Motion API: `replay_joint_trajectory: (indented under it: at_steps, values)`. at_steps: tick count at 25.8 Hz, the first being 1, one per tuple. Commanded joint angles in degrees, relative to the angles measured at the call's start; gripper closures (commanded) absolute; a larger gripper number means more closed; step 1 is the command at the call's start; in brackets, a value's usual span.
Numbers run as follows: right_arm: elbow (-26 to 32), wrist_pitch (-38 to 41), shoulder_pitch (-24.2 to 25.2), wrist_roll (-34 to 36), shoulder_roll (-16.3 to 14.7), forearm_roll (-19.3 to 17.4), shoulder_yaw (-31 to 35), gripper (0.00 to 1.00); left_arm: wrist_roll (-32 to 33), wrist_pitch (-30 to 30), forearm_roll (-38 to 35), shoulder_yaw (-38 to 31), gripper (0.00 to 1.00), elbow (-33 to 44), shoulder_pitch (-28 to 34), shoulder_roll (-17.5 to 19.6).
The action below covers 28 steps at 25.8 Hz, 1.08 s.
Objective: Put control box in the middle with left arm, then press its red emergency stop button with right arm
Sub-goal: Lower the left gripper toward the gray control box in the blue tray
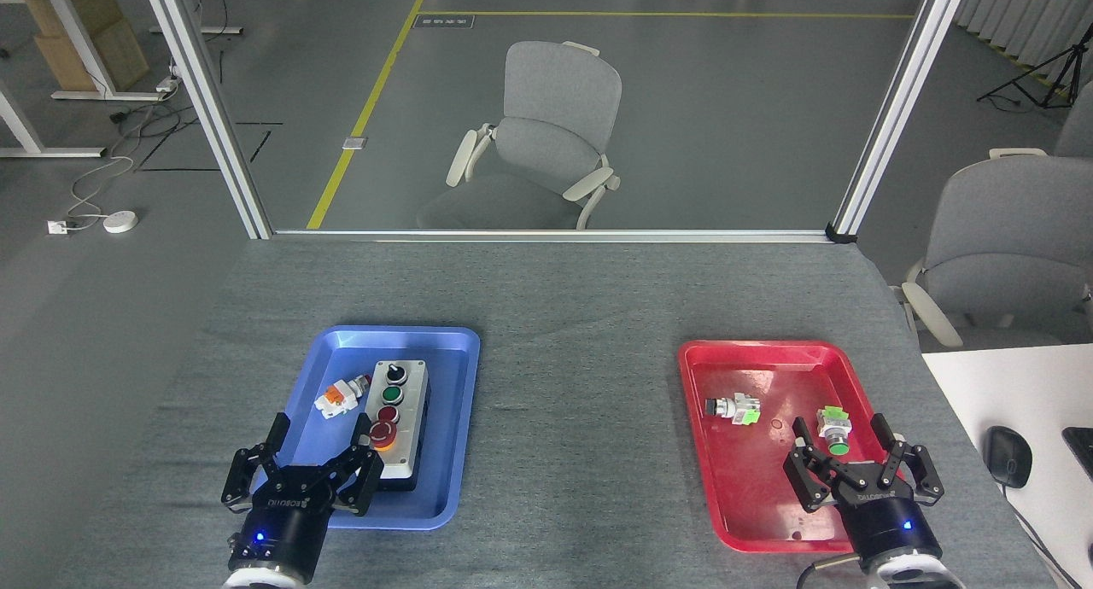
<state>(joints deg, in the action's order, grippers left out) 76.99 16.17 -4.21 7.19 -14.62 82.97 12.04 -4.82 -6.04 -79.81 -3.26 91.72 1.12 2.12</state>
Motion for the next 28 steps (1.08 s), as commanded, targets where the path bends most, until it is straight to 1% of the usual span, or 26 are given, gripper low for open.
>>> replay_joint_trajectory:
  at_steps: [1, 7, 10, 14, 15, 17, 21, 28]
  values:
    - [0.0, 0.0, -0.2, 0.0, -0.1, 0.0, 0.0, 0.01, 2.1, -0.2, 0.0, -0.1, 0.02, 0.1, 0.0, 0.0]
    - [0.0, -0.1, -0.3, 0.1, -0.1, 0.0, -0.1, 0.01, 2.4, 0.1, 0.0, -0.1, 0.02, 0.0, 0.0, 0.1]
    - [0.0, -0.1, -0.2, 0.1, -0.4, -0.3, -0.1, 0.01, 1.3, -0.2, 0.0, -0.1, 0.01, 0.4, -0.1, 0.0]
    - [0.0, 0.0, -0.2, 0.1, -0.6, -3.4, -0.2, 0.01, 1.6, -0.3, 0.0, -0.1, 0.01, 0.6, -0.2, 0.2]
    - [0.0, 0.0, -0.2, 0.1, -0.6, -3.7, -0.2, 0.01, 1.4, -0.3, 0.0, -0.1, 0.01, 0.7, -0.1, 0.2]
    - [-0.1, 0.0, -0.2, 0.1, -0.7, -3.8, -0.2, 0.01, 1.3, -0.3, -0.2, -0.1, 0.01, 0.6, -0.1, 0.5]
    - [-0.1, 0.0, -0.2, 0.1, -0.9, -3.9, -0.1, 0.01, 0.5, -0.3, -0.7, -0.1, 0.01, 0.1, -0.1, 2.5]
    - [-0.1, -0.1, -0.2, 0.1, -1.0, -3.3, -0.1, 0.01, -2.0, -0.6, -0.5, -0.1, 0.01, 0.0, -0.9, 2.5]
